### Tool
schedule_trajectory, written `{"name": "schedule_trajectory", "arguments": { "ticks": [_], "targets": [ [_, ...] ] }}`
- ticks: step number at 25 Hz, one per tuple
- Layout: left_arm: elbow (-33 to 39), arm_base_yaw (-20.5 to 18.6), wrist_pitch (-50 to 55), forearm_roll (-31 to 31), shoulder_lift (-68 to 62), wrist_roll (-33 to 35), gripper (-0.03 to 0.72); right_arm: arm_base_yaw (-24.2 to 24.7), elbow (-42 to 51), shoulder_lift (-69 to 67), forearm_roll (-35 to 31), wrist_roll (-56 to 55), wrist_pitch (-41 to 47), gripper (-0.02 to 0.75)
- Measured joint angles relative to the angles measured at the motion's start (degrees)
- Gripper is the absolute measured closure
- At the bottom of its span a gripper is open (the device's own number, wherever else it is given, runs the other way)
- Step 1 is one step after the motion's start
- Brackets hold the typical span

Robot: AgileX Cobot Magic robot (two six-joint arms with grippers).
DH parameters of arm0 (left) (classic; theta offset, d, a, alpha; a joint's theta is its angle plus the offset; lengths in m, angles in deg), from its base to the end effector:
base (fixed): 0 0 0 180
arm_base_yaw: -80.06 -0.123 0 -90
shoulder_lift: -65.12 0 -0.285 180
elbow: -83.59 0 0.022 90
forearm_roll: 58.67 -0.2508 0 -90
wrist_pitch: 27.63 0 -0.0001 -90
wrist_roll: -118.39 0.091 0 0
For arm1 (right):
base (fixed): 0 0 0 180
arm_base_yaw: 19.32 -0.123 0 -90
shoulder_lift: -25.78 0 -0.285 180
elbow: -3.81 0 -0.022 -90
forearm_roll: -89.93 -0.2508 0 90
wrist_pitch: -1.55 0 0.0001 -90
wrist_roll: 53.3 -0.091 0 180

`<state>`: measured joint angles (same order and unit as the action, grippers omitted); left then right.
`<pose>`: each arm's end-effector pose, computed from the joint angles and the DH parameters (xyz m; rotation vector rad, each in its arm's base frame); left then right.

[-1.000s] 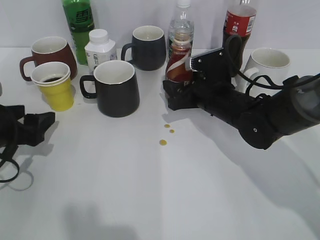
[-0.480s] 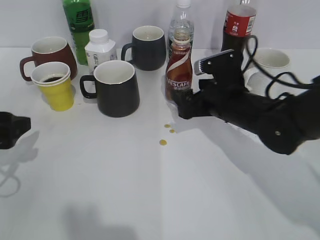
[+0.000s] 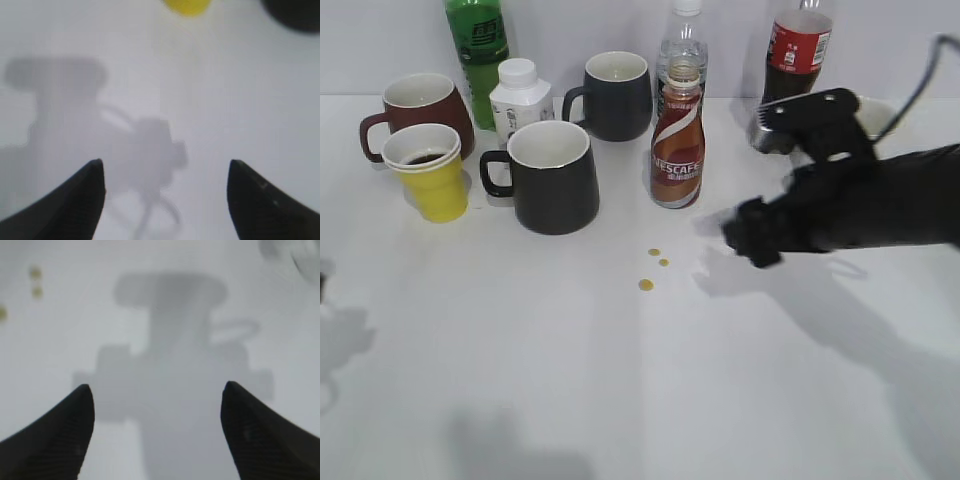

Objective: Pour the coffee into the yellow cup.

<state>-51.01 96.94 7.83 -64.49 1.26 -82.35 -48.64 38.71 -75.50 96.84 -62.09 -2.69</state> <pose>0.1652 -0.0445 0.2428 -0.0042 2.5282 -0.1571 0.2724 0.1539 0.1758 -0.5545 2.2534 0.2881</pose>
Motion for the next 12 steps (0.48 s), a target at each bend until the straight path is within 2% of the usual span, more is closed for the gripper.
{"name": "schedule_trajectory", "arguments": {
  "ticks": [2,6,9,12],
  "targets": [
    [-3.4,0.7,10.1,0.2,2.9,0.0,0.106,0.0,0.0,4.5,-0.4,-0.2,9.9,0.15],
    [-6.7,1.2,23.3,0.6,11.8,2.6,0.115,0.0,0.0,14.0,-1.6,-0.2,28.0,0.15],
    [-6.9,1.2,29.6,0.8,18.4,5.6,0.124,0.0,1.0,21.4,-2.7,0.2,37.4,0.15],
    [-6.9,1.2,32.5,0.9,26.5,10.4,0.125,0.0,4.0,29.9,-4.5,0.5,43.1,0.151]
  ]
}}
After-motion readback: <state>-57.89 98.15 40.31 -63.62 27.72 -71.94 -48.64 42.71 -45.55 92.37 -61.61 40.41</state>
